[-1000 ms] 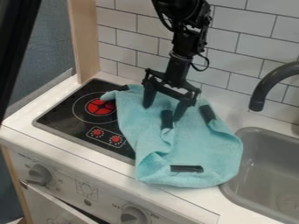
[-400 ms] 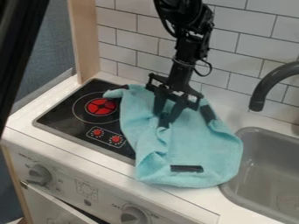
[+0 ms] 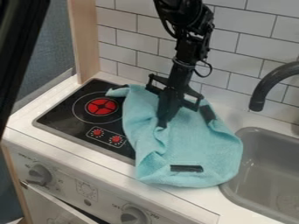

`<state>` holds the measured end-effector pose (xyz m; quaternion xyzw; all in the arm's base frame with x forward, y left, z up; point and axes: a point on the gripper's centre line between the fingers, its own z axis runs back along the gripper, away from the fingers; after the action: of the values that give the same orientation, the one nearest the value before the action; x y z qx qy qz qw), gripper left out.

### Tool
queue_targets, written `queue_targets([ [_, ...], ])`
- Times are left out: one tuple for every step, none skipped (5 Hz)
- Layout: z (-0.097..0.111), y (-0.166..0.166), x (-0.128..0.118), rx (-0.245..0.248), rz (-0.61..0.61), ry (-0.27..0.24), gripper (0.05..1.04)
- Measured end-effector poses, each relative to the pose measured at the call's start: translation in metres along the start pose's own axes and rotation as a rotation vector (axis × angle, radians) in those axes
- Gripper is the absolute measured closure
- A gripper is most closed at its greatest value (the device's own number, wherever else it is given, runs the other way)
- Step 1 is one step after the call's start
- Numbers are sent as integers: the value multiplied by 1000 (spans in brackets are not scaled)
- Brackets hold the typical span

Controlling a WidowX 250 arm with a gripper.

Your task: Unfold the cloth from top right to bottom left

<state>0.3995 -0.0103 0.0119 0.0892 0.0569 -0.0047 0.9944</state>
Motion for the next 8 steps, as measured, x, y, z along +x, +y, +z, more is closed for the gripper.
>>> queue_targets([
  [0,0,1,1,-4,-6,1028],
  [-1,1,1,4,-18,-8,1033],
  [-1,2,-2,3,-39,-22,1033],
  [12,10,-11,-1,-51,-52,1033],
  [29,23,-18,-12,-29,-98,1033],
  [33,49,-29,-18,33,-114,1033],
  [34,69,-39,-23,91,-114,1033],
  [34,92,-56,-6,149,-105,1033],
])
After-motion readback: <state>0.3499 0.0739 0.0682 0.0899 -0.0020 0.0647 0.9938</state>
